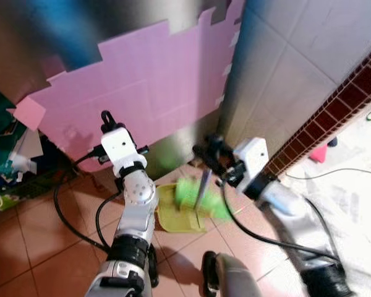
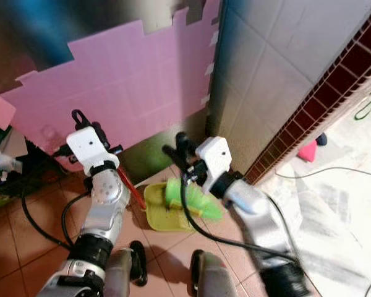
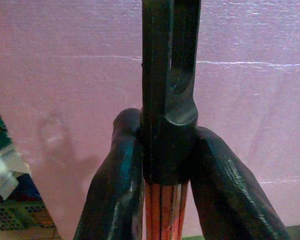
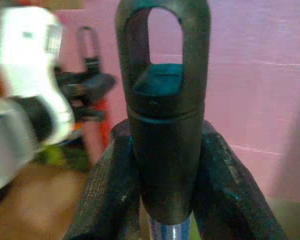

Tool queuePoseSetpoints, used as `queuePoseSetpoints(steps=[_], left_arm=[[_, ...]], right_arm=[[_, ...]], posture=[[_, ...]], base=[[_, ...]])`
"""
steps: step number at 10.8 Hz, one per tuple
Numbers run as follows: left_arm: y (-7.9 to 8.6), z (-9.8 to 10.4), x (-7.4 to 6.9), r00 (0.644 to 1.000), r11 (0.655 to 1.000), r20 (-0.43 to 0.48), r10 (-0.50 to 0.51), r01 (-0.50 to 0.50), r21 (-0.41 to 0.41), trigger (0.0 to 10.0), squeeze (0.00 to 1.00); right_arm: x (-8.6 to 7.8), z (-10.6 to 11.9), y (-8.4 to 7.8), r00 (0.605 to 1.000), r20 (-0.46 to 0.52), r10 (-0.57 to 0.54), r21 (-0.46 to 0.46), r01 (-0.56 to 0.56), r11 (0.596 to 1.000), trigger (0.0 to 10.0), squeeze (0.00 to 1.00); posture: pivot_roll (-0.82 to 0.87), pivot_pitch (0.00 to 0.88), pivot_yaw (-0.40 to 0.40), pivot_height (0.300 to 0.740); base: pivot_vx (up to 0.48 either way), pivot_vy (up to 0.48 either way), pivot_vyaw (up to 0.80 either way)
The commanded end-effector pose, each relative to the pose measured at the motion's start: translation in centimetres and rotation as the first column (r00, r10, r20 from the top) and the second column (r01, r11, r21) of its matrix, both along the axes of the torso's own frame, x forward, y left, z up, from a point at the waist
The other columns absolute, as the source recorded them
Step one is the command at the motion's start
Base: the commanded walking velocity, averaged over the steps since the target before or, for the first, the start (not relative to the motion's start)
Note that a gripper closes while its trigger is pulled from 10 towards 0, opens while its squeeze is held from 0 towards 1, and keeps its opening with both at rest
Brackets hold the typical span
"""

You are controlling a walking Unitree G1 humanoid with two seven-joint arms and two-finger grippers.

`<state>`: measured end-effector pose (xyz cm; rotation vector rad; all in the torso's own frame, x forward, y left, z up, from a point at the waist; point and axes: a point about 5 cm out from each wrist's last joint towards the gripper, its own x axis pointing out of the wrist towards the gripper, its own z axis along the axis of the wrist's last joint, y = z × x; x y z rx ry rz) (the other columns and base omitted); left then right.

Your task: Sweep floor

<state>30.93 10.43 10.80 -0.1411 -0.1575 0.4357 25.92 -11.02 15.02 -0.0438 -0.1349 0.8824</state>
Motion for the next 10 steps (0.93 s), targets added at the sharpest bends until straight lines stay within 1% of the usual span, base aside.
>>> queuePoseSetpoints(steps=[1, 2, 3, 6, 7, 8, 10], left_arm=[[-0.7, -3.4, -1.4, 0.988, 0.999, -0.152, -0.022, 0.018, -0.032, 10.0, 0.00], [-0.6, -3.4, -1.3, 0.988, 0.999, -0.151, -0.020, 0.016, -0.029, 10.0, 0.00], [-0.5, -3.2, -1.1, 0.989, 1.000, -0.147, -0.018, 0.014, -0.023, 10.0, 0.00], [-0.8, -3.0, -1.0, 0.990, 0.999, -0.140, -0.026, 0.023, -0.022, 10.0, 0.00], [-1.2, -2.9, -0.8, 0.989, 0.999, -0.140, -0.042, 0.039, -0.025, 10.0, 0.00], [-1.2, -2.9, -0.8, 0.989, 0.999, -0.140, -0.042, 0.039, -0.025, 10.0, 0.00], [-1.5, -3.1, -0.8, 0.988, 0.998, -0.141, -0.065, 0.062, -0.021, 10.0, 0.00]], right_arm=[[-0.6, 0.5, -0.5, 0.989, -0.078, 0.122, 0.027, -0.120, 0.992, 10.0, 0.00], [-0.3, 1.2, -1.4, 0.991, -0.056, 0.123, -0.008, -0.124, 0.992, 10.0, 0.00], [0.6, 2.1, -2.9, 0.996, -0.012, 0.083, -0.052, -0.083, 0.995, 10.0, 0.00], [1.3, 2.7, -3.8, 0.999, 0.019, 0.045, -0.064, -0.044, 0.997, 10.0, 0.00], [1.9, 3.4, -4.2, 0.998, 0.031, 0.053, -0.071, -0.050, 0.996, 10.0, 0.00], [1.9, 3.4, -4.2, 0.998, 0.031, 0.053, -0.071, -0.050, 0.996, 10.0, 0.00], [2.7, 6.6, -5.1, 0.997, 0.026, 0.075, -0.003, -0.075, 0.997, 10.0, 0.00]], posture=[[-0.09, 0.227, 0.022, 0.740], [-0.10, 0.218, 0.021, 0.740], [-0.11, 0.208, 0.022, 0.740], [-0.12, 0.190, 0.023, 0.740], [-0.11, 0.171, 0.028, 0.740], [-0.11, 0.171, 0.028, 0.740], [-0.11, 0.149, 0.034, 0.740]], base=[[0.000, 0.000, 0.00], [0.000, 0.000, 0.00], [0.000, 0.000, 0.00], [0.000, 0.000, 0.00], [0.000, 0.000, 0.00], [0.000, 0.000, 0.00], [0.000, 0.000, 0.00]])
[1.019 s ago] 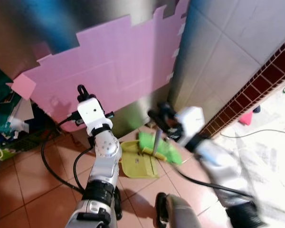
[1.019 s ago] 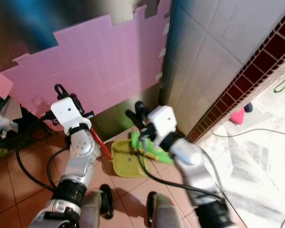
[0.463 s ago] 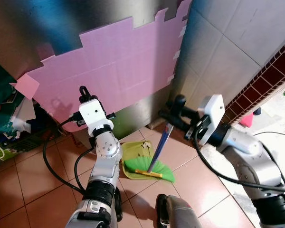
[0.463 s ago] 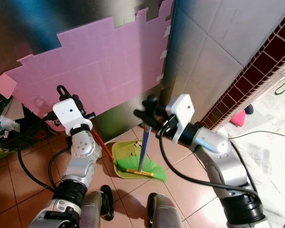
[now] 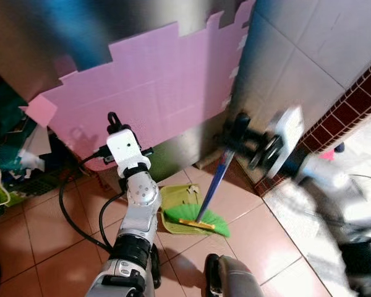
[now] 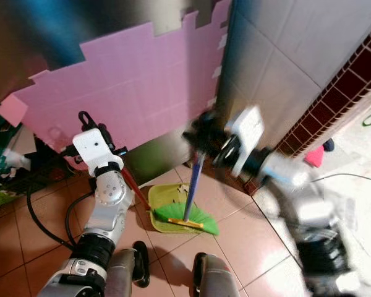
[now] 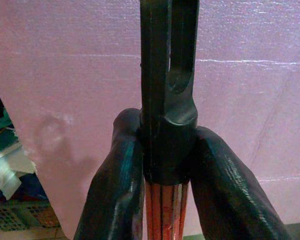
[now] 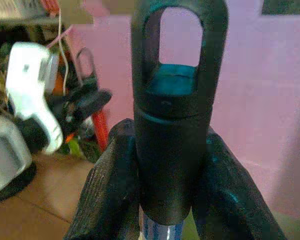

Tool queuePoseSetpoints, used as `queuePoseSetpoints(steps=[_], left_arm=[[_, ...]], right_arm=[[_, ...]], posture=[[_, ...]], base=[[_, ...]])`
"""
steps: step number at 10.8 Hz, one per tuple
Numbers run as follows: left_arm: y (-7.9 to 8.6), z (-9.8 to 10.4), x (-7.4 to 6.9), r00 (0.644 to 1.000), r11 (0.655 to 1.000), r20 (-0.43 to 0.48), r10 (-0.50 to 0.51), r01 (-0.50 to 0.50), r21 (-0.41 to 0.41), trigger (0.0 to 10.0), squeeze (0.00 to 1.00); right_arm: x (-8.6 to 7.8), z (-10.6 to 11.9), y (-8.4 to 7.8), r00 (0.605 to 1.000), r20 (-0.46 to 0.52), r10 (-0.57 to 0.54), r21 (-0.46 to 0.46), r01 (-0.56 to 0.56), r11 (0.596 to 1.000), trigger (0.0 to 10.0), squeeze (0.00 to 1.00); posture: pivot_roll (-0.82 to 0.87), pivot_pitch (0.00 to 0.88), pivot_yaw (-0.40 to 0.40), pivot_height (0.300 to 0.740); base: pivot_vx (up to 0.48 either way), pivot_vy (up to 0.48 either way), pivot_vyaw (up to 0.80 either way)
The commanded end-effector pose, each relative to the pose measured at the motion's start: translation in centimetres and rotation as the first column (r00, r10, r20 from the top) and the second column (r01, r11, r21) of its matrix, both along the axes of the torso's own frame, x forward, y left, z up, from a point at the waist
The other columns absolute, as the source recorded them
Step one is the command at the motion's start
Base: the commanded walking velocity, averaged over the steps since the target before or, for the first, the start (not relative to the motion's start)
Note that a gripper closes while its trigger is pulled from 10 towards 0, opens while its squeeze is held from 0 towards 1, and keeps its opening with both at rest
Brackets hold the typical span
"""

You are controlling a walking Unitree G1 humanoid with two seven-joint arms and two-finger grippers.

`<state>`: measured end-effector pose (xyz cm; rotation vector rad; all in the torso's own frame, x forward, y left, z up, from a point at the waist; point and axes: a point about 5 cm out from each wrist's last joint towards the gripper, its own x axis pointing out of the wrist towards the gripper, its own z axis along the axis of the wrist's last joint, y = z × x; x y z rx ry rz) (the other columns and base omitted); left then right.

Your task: Sweep floor

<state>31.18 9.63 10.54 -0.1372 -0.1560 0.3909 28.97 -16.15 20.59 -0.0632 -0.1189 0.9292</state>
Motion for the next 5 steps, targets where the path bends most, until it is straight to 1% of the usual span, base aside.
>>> queuePoseSetpoints(steps=[1, 2, 4, 5], left_arm=[[-0.8, -2.8, -0.8, 0.989, 0.999, -0.143, -0.032, 0.030, -0.018, 10.0, 0.00], [-0.9, -2.8, -0.7, 0.989, 0.999, -0.142, -0.037, 0.035, -0.017, 10.0, 0.00], [-0.9, -2.6, -0.3, 0.990, 0.999, -0.139, -0.038, 0.036, -0.018, 10.0, 0.00], [-0.9, -2.5, -0.1, 0.989, 0.999, -0.139, -0.040, 0.038, -0.020, 10.0, 0.00]], right_arm=[[0.4, 2.7, -0.3, 0.998, 0.054, 0.025, 0.076, -0.029, 0.997, 10.0, 0.00], [0.9, 3.9, -0.6, 0.997, 0.069, 0.022, 0.113, -0.030, 0.993, 10.0, 0.00], [1.4, 5.9, -1.5, 0.996, 0.078, 0.034, 0.184, -0.048, 0.982, 10.0, 0.00], [1.5, 6.4, -2.0, 0.996, 0.068, 0.053, 0.198, -0.066, 0.978, 10.0, 0.00]], posture=[[-0.12, 0.133, 0.034, 0.740], [-0.12, 0.129, 0.034, 0.740], [-0.13, 0.111, 0.032, 0.740], [-0.13, 0.104, 0.033, 0.740]], base=[[0.000, 0.000, 0.00], [0.000, 0.000, 0.00], [0.000, 0.000, 0.00], [0.000, 0.000, 0.00]])
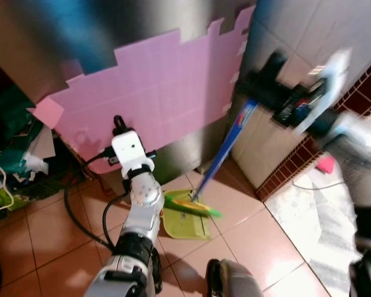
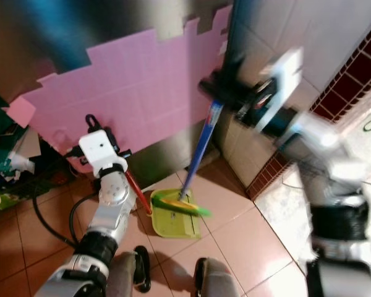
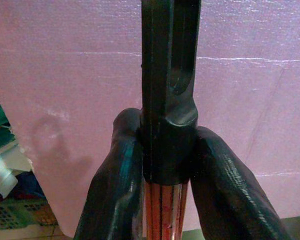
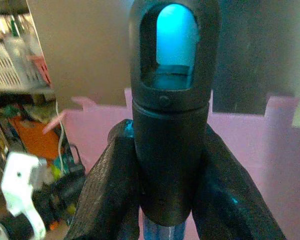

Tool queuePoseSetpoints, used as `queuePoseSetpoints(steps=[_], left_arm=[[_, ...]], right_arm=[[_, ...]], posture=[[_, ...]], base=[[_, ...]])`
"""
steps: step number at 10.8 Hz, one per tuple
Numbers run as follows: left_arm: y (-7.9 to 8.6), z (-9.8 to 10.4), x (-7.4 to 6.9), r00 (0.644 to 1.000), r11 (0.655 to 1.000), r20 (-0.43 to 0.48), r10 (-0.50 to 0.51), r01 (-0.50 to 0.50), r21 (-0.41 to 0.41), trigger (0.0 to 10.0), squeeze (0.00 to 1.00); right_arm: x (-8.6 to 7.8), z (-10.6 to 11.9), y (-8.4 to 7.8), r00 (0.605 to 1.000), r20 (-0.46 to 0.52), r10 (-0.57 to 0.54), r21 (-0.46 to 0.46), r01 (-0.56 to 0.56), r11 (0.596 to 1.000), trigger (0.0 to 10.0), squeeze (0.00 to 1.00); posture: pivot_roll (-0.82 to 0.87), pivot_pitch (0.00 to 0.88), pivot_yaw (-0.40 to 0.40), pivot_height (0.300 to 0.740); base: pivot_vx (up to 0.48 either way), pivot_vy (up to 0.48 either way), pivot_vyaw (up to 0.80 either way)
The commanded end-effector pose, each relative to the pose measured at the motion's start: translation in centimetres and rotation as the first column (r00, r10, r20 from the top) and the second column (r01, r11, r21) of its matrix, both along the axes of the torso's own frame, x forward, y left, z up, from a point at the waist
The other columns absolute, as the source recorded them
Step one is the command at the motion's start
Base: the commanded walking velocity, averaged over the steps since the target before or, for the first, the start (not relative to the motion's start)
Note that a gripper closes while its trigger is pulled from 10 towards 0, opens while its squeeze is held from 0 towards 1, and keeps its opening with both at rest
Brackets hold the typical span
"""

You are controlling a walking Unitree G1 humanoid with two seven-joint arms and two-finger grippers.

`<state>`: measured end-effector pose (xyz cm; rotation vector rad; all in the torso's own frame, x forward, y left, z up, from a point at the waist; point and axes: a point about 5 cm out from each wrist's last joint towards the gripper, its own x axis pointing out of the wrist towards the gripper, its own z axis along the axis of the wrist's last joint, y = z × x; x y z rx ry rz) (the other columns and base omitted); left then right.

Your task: Sweep floor

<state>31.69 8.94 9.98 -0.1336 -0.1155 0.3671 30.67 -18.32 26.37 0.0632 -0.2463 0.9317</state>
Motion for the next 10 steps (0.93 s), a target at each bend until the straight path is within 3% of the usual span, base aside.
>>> queuePoseSetpoints(steps=[1, 4, 6, 7, 8, 10], left_arm=[[-0.3, -2.0, -0.5, 0.995, 1.000, -0.099, -0.016, 0.014, -0.015, 10.0, 0.00], [-0.2, -1.9, -0.4, 0.996, 1.000, -0.090, -0.020, 0.019, -0.010, 10.0, 0.00], [-0.1, -1.9, -0.3, 0.996, 1.000, -0.090, -0.020, 0.019, -0.005, 10.0, 0.00], [0.0, -1.9, -0.1, 0.996, 1.000, -0.089, -0.021, 0.021, -0.002, 10.0, 0.00], [0.0, -1.9, -0.1, 0.996, 1.000, -0.088, -0.020, 0.020, -0.002, 10.0, 0.00], [-0.1, -1.7, 0.1, 0.996, 1.000, -0.081, -0.024, 0.024, -0.005, 10.0, 0.00]], right_arm=[[-0.2, 0.8, -0.6, 0.998, 0.004, 0.063, 0.006, -0.063, 0.998, 10.0, 0.00], [0.6, 0.8, -2.1, 0.997, 0.067, -0.032, -0.106, 0.039, 0.994, 10.0, 0.00], [1.9, 0.4, -2.3, 0.967, 0.172, -0.186, -0.150, 0.213, 0.966, 10.0, 0.00], [2.1, -1.1, -1.2, 0.928, 0.244, -0.280, -0.153, 0.322, 0.934, 10.0, 0.00], [1.9, -1.7, -0.7, 0.924, 0.242, -0.296, -0.135, 0.334, 0.933, 10.0, 0.00], [0.2, -5.7, 1.5, 0.927, 0.215, -0.306, -0.173, 0.345, 0.923, 10.0, 0.00]], posture=[[-0.13, 0.097, 0.034, 0.740], [-0.13, 0.087, 0.041, 0.740], [-0.13, 0.080, 0.043, 0.740], [-0.13, 0.073, 0.041, 0.740], [-0.13, 0.072, 0.041, 0.740], [-0.13, 0.064, 0.041, 0.740]], base=[[0.000, 0.000, 0.00], [0.000, 0.000, 0.00], [0.000, 0.000, 0.00], [0.000, 0.000, 0.00], [0.000, 0.000, 0.00], [0.000, 0.000, 0.00]])
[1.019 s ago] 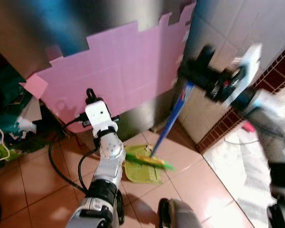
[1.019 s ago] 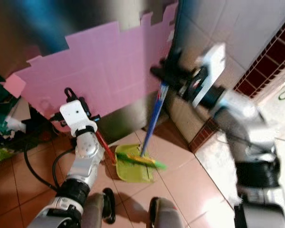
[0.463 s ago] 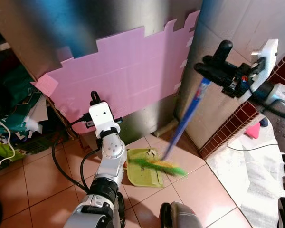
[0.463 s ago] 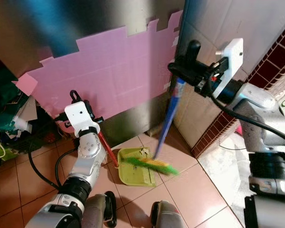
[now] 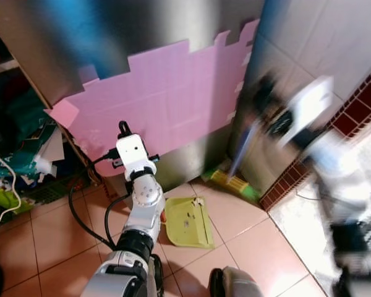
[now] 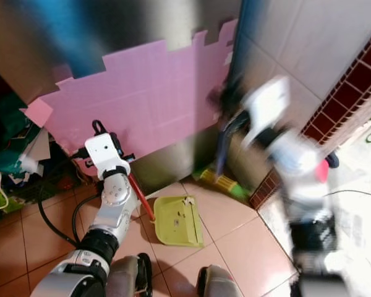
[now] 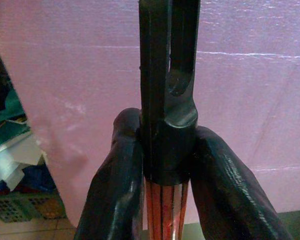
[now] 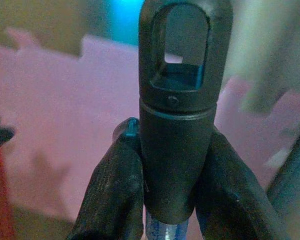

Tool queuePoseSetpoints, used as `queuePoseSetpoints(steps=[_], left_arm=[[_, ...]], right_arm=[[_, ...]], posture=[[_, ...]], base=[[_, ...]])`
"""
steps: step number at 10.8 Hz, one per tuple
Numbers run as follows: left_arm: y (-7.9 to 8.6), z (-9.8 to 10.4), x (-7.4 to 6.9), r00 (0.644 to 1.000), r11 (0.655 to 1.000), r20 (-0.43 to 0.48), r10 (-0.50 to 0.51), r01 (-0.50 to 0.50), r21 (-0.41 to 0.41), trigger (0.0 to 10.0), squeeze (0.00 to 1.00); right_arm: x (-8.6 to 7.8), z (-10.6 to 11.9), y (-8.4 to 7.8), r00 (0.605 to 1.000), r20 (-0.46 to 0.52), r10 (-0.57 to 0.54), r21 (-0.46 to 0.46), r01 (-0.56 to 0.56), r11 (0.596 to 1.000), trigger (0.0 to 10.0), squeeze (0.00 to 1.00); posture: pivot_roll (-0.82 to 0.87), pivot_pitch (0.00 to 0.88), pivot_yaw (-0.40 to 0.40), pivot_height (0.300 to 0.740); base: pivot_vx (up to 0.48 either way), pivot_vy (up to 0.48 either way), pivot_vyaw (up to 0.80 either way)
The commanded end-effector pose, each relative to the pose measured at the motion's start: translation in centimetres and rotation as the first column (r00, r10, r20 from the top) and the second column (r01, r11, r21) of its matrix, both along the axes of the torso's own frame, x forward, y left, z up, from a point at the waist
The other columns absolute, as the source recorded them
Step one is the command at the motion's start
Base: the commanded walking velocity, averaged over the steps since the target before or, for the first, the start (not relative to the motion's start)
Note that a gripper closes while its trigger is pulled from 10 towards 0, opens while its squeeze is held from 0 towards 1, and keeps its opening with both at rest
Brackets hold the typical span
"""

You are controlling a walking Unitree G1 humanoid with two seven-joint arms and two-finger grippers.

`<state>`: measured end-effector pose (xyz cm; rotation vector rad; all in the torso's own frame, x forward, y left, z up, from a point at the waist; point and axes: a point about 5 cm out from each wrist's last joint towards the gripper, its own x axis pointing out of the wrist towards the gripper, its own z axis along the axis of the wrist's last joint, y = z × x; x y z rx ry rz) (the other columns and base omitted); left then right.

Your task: Sweep floor

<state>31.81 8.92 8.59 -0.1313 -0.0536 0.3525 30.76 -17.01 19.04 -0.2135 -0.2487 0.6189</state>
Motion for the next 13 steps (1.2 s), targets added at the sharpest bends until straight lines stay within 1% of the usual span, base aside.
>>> queuePoseSetpoints(steps=[1, 2, 3, 4, 5, 6, 7, 8, 9, 10, 11, 12, 13], left_arm=[[-0.1, -0.3, 0.1, 1.000, 1.000, -0.023, -0.006, 0.006, 0.003, 10.0, 0.00], [-0.1, -0.3, 0.1, 1.000, 1.000, -0.021, -0.004, 0.004, 0.002, 10.0, 0.00], [0.0, -0.2, 0.4, 1.000, 1.000, -0.021, -0.002, 0.002, -0.002, 10.0, 0.00], [0.0, -0.1, 0.5, 1.000, 1.000, -0.021, -0.002, 0.002, -0.005, 10.0, 0.00], [-0.1, 0.0, 0.6, 1.000, 1.000, -0.020, -0.003, 0.003, -0.007, 10.0, 0.00], [-0.2, 0.2, 0.9, 1.000, 1.000, -0.019, -0.012, 0.012, -0.009, 10.0, 0.00], [-0.3, 0.3, 1.2, 1.000, 1.000, -0.019, -0.024, 0.023, -0.008, 10.0, 0.00], [-0.3, 0.4, 1.4, 0.999, 1.000, -0.018, -0.028, 0.028, -0.006, 10.0, 0.00], [-0.4, 0.6, 1.6, 0.999, 0.999, -0.022, -0.035, 0.035, -0.013, 10.0, 0.00], [-0.4, 0.7, 1.8, 0.999, 0.998, -0.016, -0.052, 0.052, -0.033, 10.0, 0.00], [-0.4, 1.0, 2.0, 0.997, 0.996, -0.006, -0.083, 0.083, -0.036, 10.0, 0.00], [-0.3, 1.2, 2.3, 0.991, 0.990, 0.008, -0.132, 0.132, -0.042, 10.0, 0.00], [-0.2, 1.3, 2.5, 0.990, 0.990, 0.009, -0.138, 0.138, -0.030, 10.0, 0.00]], right_arm=[[-0.4, -0.4, 0.4, 1.000, -0.018, -0.010, -0.002, 0.010, 1.000, 10.0, 0.00], [-1.1, -2.3, 0.9, 0.993, -0.114, -0.021, -0.001, 0.021, 1.000, 10.0, 0.00], [-2.8, -4.5, 2.0, 0.965, -0.261, 0.022, 0.041, -0.012, 0.999, 10.0, 0.00], [-4.3, -5.3, 3.0, 0.937, -0.339, 0.087, 0.104, -0.054, 0.993, 10.0, 0.00], [-4.7, -5.2, 3.2, 0.926, -0.360, 0.118, 0.135, -0.074, 0.988, 10.0, 0.00], [-5.3, -4.5, 3.3, 0.900, -0.393, 0.186, 0.238, -0.096, 0.967, 10.0, 0.00], [-5.1, -2.6, 2.4, 0.891, -0.393, 0.227, 0.293, -0.113, 0.949, 10.0, 0.00], [-4.8, -1.8, 1.7, 0.894, -0.382, 0.235, 0.295, -0.123, 0.948, 10.0, 0.00], [-3.4, -0.2, 0.1, 0.932, -0.316, 0.177, 0.259, -0.095, 0.961, 10.0, 0.00], [-2.3, 1.1, -1.1, 0.964, -0.247, 0.098, 0.244, -0.037, 0.969, 10.0, 0.00], [-1.2, 2.3, -2.0, 0.984, -0.178, 0.021, 0.236, 0.022, 0.972, 10.0, 0.00], [-0.3, 3.8, -3.1, 0.992, -0.118, -0.046, 0.250, 0.074, 0.965, 10.0, 0.00], [0.0, 4.4, -3.6, 0.993, -0.094, -0.070, 0.254, 0.092, 0.963, 10.0, 0.00]], posture=[[-0.13, 0.061, 0.040, 0.740], [-0.14, 0.058, 0.039, 0.740], [-0.16, 0.054, 0.039, 0.740], [-0.16, 0.053, 0.040, 0.740], [-0.17, 0.050, 0.044, 0.740], [-0.18, 0.041, 0.053, 0.740], [-0.20, 0.027, 0.060, 0.740], [-0.20, 0.020, 0.063, 0.740], [-0.20, 0.012, 0.067, 0.740], [-0.20, 0.004, 0.070, 0.740], [-0.19, 0.000, 0.076, 0.740], [-0.18, 0.000, 0.079, 0.740], [-0.18, 0.000, 0.079, 0.740]], base=[[0.000, 0.000, 0.00], [0.000, 0.000, 0.00], [0.000, 0.000, 0.00], [0.000, 0.000, 0.00], [0.000, 0.000, 0.00], [0.000, 0.000, 0.00], [0.000, 0.000, 0.00], [0.000, 0.000, 0.00], [0.000, 0.000, 0.00], [0.000, 0.000, 0.00], [0.000, 0.000, 0.00], [0.000, 0.000, 0.00], [0.000, 0.000, 0.00]])
